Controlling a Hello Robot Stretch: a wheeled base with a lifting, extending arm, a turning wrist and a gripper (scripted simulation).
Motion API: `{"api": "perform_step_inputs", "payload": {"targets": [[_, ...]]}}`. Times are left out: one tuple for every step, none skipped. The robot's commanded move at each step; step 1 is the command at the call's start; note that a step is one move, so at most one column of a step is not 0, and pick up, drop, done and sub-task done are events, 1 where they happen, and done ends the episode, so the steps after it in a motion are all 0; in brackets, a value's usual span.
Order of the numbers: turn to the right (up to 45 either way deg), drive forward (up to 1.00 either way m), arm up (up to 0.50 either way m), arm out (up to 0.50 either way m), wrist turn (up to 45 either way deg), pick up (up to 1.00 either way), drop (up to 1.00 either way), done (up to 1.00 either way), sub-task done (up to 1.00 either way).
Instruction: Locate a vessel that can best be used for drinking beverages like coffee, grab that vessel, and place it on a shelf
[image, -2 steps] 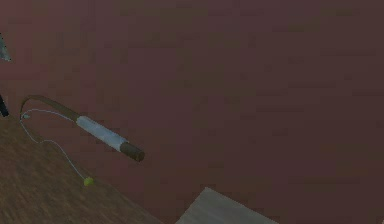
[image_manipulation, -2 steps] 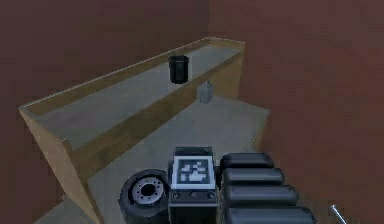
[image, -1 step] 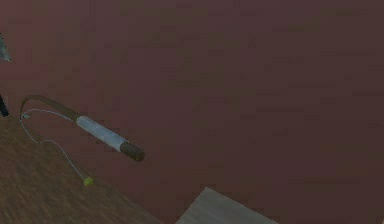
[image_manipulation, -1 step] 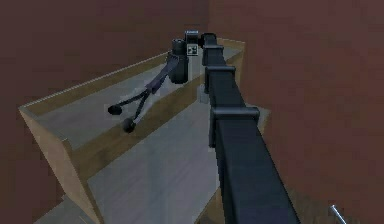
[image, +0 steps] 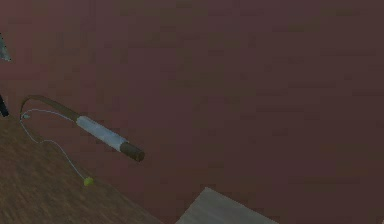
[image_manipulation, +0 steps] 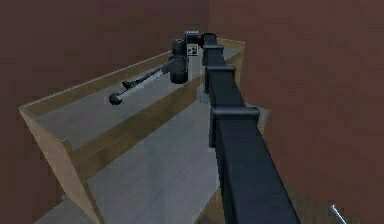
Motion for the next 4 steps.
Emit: {"api": "perform_step_inputs", "payload": {"targets": [[0.0, 0.00, 0.00, 0.00, 45.0, 0.00, 0.00, 0.00, 0.00], [0.0, 0.00, 0.00, 0.00, 33.0, 0.00, 0.00, 0.00, 0.00], [0.0, 0.00, 0.00, 0.00, 0.0, 1.00, 0.00, 0.00, 0.00], [0.0, 0.00, 0.00, 0.00, -45.0, 0.00, 0.00, 0.00, 0.00]]}}
